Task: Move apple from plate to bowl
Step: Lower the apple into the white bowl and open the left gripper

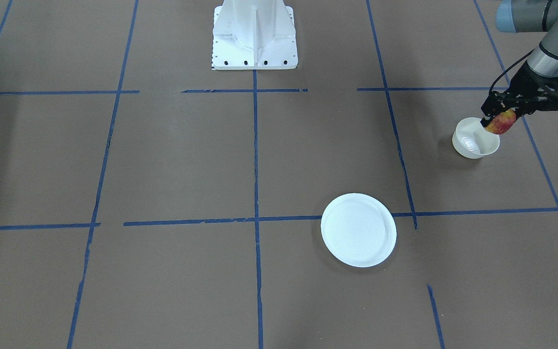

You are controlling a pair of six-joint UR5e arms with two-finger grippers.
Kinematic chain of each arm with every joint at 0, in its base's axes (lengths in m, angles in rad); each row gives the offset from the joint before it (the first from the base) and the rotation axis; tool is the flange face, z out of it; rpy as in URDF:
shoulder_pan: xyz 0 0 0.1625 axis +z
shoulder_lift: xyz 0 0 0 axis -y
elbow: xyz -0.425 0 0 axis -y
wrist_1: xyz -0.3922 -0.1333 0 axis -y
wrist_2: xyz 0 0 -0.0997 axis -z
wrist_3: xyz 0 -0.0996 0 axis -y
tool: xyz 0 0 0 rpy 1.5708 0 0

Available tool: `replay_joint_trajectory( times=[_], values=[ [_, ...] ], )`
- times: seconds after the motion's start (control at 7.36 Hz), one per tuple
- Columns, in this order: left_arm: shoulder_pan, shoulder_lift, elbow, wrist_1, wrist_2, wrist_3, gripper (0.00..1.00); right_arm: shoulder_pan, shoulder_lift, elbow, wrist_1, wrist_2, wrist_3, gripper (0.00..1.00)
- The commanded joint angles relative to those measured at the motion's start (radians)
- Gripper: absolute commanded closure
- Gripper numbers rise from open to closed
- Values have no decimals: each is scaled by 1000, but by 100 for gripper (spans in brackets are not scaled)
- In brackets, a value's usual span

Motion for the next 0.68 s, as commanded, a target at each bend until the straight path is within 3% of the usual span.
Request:
replay_joint_trajectory(
  times=[0.0,0.41,0.54],
  values=[
    [4,-56,46,-6,0,-14,100,0,0,1,0,0,0,0],
    [10,-75,57,-1,-2,-40,100,0,0,1,0,0,0,0],
    [14,-75,63,-1,-2,-40,82,0,0,1,0,0,0,0]
  ],
)
